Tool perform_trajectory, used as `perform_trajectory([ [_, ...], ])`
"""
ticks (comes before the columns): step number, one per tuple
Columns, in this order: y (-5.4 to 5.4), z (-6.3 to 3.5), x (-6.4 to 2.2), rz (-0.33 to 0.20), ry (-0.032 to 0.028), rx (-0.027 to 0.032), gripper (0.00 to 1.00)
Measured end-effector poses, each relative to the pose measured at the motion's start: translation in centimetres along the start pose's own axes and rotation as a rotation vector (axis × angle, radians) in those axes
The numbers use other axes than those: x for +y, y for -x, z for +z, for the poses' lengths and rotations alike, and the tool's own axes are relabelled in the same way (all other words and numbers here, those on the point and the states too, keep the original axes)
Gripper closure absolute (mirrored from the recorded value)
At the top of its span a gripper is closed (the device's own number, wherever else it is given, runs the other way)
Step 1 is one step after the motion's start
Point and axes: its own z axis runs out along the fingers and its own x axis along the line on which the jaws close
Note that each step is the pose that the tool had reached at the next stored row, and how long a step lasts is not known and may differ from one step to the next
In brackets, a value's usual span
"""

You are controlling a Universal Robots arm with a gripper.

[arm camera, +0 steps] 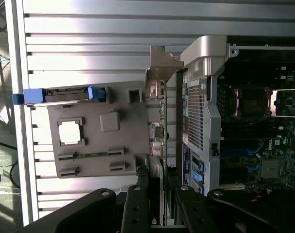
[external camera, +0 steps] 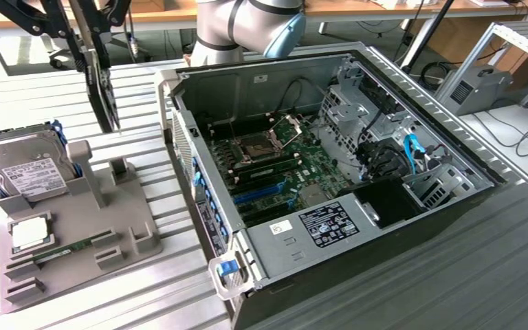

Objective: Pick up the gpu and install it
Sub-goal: 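Pick up the gpu and move the gpu toward the slot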

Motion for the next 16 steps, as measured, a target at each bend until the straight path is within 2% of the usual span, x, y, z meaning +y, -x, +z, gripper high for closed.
perform_trajectory([
  [16,0.21,0.52,0.00,0.000,-0.0001,0.0001,0.74],
])
